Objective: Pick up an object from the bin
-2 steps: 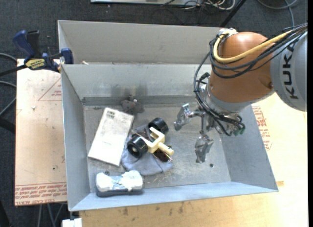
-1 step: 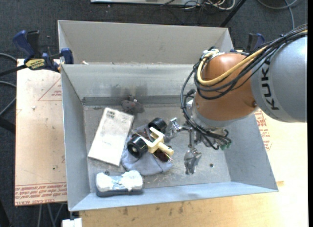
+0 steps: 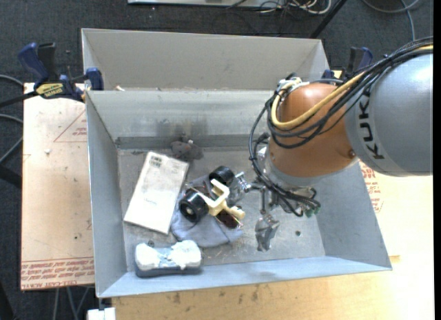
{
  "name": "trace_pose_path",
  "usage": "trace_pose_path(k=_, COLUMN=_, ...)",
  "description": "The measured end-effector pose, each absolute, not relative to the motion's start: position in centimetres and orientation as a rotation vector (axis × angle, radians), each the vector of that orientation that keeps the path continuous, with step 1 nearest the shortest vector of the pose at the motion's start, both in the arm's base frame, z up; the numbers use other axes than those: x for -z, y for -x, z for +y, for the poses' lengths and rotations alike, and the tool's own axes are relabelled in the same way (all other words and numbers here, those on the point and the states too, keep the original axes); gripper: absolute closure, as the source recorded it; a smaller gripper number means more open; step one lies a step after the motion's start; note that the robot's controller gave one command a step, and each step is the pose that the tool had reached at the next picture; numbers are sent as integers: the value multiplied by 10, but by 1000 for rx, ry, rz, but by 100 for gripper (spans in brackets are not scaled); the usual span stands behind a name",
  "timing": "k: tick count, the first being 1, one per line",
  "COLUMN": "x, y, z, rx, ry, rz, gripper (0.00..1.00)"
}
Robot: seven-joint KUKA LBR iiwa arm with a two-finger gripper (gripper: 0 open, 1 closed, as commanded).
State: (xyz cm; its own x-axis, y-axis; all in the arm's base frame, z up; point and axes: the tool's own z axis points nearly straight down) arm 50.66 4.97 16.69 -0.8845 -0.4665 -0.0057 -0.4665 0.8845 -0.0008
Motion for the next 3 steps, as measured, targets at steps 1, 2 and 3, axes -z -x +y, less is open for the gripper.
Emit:
trace_pose_path(k=1, x=-146, y=-502, z=48, rx=-6, ry=881, rz=3024, gripper=0)
trace_pose_path(k=2, x=-122, y=-497, z=65, rx=2, ry=1085, rz=2940, gripper=0)
trace_pose_path(k=3, x=-75, y=-570, z=79, rx=-1, ry=1302, rz=2853, gripper=100)
